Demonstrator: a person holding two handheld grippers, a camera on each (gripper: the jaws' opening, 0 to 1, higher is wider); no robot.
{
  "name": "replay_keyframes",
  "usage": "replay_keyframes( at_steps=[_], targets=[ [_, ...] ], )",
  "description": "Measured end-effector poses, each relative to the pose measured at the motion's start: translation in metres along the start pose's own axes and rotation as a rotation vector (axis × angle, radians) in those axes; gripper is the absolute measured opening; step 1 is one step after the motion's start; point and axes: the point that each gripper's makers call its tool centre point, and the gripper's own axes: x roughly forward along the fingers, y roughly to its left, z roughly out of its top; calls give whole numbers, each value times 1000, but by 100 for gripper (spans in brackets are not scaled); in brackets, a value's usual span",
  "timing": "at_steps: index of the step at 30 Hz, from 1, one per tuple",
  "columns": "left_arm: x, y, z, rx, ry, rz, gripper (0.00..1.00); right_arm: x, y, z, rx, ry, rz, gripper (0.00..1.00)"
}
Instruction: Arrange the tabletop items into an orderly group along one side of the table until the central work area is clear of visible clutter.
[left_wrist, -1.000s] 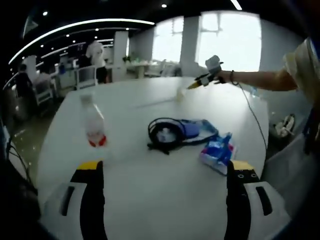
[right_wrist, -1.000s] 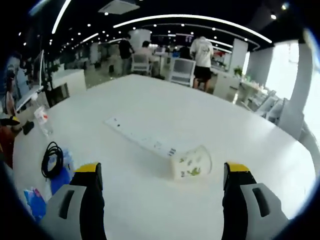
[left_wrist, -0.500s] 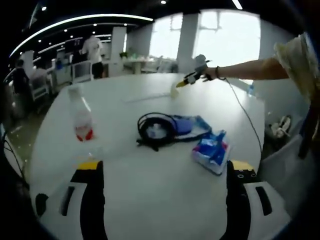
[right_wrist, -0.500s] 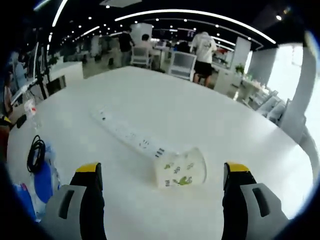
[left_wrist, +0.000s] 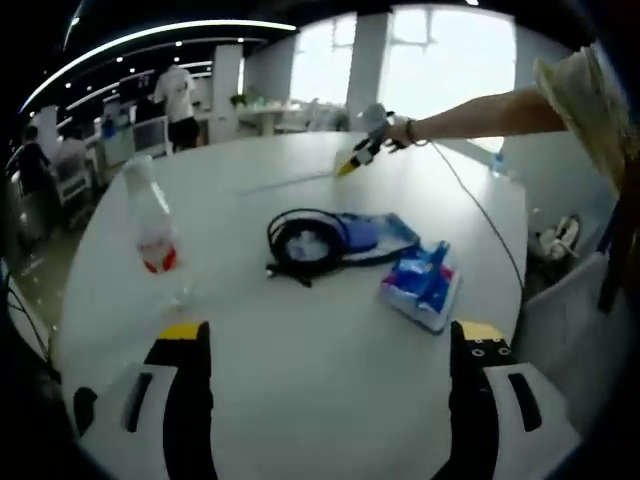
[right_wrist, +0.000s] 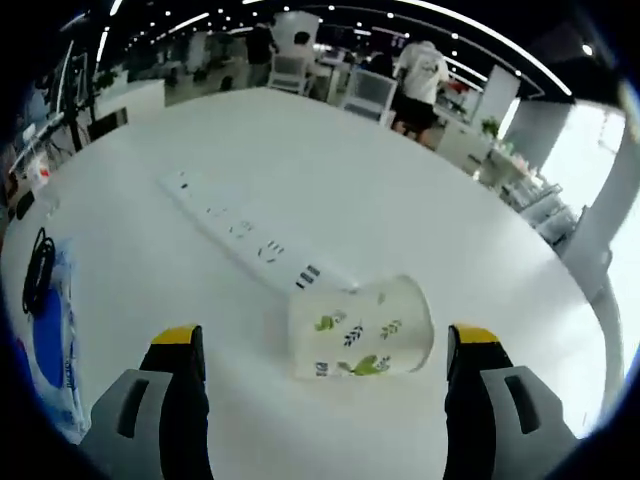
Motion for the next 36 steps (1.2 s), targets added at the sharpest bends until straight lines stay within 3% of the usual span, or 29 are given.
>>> replay_keyframes(
  at_steps=[4, 8, 11, 21, 28, 36],
  targets=[
    [5, -6, 5, -16, -17, -11, 94, 15, -18, -8, -9, 30, -22, 99],
    [8, -10, 4, 21, 1, -30, 94, 23, -29, -12, 8, 37, -22, 99],
    [9, -15, 2, 29, 15, -61, 94, 26, -36, -7, -2, 15, -46, 88],
    [3, -13, -9, 63, 62, -55, 92, 33, -28, -8, 26, 25, -22, 80],
    [-10, -8, 1, -8, -28, -53, 92, 34, -14, -13, 11, 48, -10, 67],
    [-13, -3, -7, 1, -1, -42, 90, 31, -3, -10, 17, 35, 11, 67]
  ],
)
